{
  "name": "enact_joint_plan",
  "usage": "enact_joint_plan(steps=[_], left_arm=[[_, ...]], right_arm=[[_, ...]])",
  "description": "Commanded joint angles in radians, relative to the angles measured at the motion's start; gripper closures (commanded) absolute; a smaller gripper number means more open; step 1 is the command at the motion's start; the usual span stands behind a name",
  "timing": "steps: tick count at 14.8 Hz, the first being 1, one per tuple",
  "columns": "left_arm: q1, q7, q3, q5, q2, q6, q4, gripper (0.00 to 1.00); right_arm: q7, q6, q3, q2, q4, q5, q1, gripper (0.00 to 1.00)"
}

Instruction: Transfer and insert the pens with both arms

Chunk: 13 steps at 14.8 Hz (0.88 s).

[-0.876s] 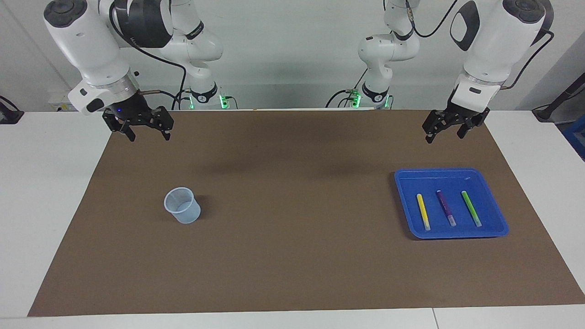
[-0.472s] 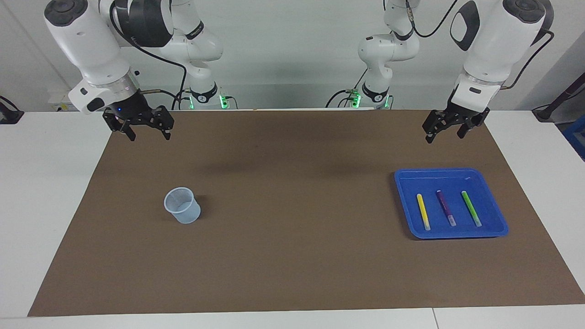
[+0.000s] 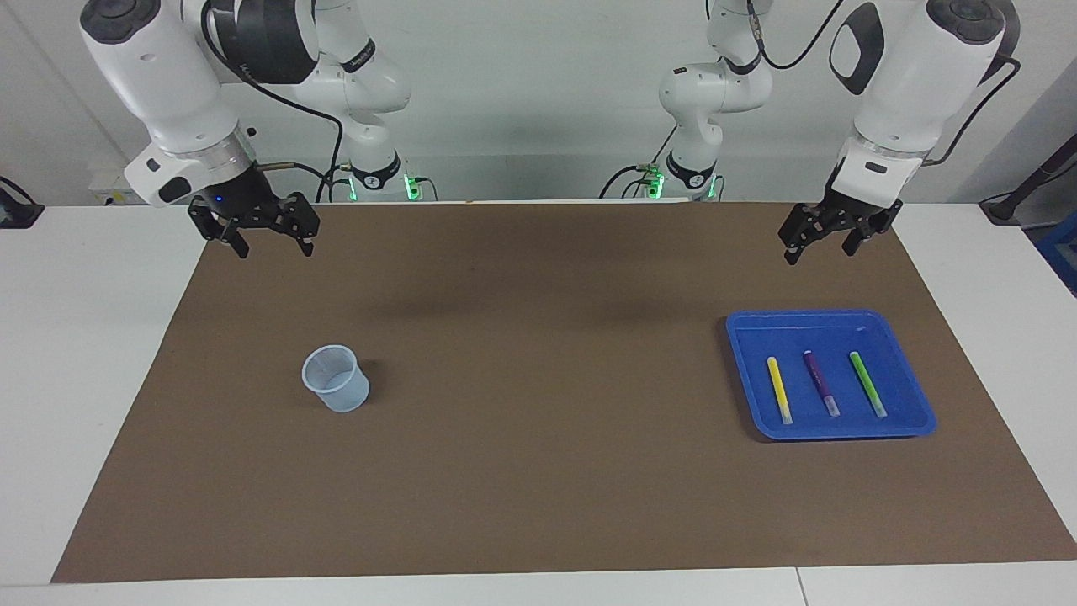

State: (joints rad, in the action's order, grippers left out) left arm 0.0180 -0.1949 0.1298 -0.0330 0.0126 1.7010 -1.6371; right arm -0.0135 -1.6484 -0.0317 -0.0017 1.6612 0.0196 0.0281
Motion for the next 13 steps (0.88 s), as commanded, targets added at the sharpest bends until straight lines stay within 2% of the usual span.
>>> enact_joint_plan(steps=[1, 6, 9, 13], left_arm=[[-0.001, -0.011, -0.009, -0.01, -0.017, 0.028, -0.029, 0.0], [0.022, -0.044, -0.012, -0.01, -0.016, 0.061, -0.029, 0.0], [0.025, -0.08, -0.012, -0.01, -0.039, 0.17, -0.104, 0.0], [0.051, 0.008, -0.012, -0.01, -0.013, 0.193, -0.142, 0.0]], right_arm=[[0.015, -0.011, -0.004, -0.021, 0.023, 0.0, 0.004, 0.0], [0.017, -0.01, -0.004, -0.021, 0.023, 0.0, 0.004, 0.0], [0.015, -0.005, -0.004, -0.021, 0.022, 0.0, 0.004, 0.0], [0.018, -0.008, -0.004, -0.021, 0.022, -0.001, 0.007, 0.0]])
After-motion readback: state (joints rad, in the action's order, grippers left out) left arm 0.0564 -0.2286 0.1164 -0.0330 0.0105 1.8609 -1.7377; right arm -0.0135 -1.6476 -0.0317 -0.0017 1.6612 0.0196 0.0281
